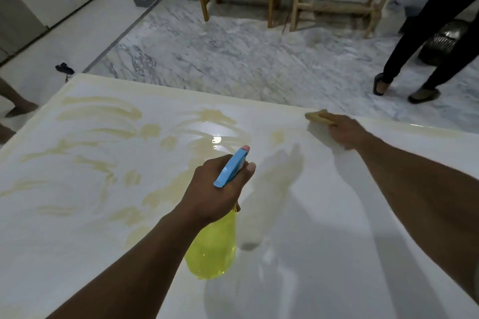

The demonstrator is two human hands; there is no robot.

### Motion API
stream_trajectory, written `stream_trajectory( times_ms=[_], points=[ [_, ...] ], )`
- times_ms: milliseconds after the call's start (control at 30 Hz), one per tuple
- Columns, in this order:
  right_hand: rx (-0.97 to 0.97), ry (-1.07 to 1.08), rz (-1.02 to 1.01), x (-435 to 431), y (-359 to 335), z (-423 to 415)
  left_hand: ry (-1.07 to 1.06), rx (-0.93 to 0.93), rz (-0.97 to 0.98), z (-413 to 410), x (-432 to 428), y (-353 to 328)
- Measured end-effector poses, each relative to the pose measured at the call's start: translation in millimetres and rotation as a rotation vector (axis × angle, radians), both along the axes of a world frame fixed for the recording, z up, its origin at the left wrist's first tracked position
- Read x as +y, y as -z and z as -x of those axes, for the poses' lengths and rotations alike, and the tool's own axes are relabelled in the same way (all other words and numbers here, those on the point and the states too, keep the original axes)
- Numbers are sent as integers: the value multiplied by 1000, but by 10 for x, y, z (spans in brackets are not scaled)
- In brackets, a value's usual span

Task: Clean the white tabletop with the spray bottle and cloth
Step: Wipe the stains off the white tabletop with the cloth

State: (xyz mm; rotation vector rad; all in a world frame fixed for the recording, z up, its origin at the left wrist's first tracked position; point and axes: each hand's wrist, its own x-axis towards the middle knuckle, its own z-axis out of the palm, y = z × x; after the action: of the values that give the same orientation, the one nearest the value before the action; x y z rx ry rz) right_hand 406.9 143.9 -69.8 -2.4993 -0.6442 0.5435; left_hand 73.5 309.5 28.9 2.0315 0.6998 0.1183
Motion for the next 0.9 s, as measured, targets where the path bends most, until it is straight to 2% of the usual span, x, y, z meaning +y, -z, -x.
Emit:
stream_trajectory(
  times_ms=[67, 133, 300, 533, 733, 833, 900],
  points=[
    [-86, -64, 72, 21, 481, 88, 7, 24, -3, -13, 33, 97],
    [-152, -26, 21, -15, 791, 259, 0, 42, 8, 48, 47, 133],
    [-179, -151, -49, -82, 855, 943, -29, 27, 52, 337, 93, 99],
    [-150, -358, -70, -305, 937, 2716, -28, 3, 17, 1195, -17, -77],
    [-140, -403, -70, -618, 868, 4558, -30, -16, 18, 2377, -194, -141],
    [-25, -398, -122, -660, 796, 5173, -50, -30, 33, 2905, -242, -156],
    [157, -253, -188, -618, 525, 5271, -70, -32, 47, 3144, -254, -213]
  ],
)
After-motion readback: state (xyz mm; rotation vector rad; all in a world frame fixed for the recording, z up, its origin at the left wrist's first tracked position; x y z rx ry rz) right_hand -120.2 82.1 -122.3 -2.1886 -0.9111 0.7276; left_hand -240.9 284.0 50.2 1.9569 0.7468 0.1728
